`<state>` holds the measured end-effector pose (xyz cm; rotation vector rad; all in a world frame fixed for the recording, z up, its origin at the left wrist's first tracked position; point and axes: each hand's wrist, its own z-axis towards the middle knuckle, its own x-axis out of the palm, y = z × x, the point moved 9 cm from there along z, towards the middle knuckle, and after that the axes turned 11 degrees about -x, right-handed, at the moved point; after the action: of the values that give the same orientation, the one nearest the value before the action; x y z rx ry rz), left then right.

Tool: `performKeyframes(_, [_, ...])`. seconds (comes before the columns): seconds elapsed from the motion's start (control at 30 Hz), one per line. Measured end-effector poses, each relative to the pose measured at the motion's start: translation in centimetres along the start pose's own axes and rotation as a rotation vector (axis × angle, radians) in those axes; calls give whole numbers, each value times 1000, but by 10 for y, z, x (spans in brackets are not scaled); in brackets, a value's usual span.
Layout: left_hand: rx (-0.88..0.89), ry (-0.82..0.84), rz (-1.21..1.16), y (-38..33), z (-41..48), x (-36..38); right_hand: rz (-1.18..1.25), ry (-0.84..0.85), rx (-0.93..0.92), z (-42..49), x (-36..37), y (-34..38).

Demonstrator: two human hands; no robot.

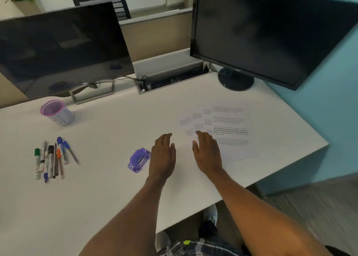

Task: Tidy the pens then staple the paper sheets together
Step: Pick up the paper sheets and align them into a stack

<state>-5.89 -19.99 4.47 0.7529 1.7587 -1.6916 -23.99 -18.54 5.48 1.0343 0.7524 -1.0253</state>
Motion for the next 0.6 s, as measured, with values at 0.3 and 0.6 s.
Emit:
performKeyframes(0.3, [41,106,-37,-89,18,96,-9,62,212,-17,-33,-156])
performKeyframes(0.6, [-208,115,-52,-108,43,150,-62,174,307,-9,-36,-245])
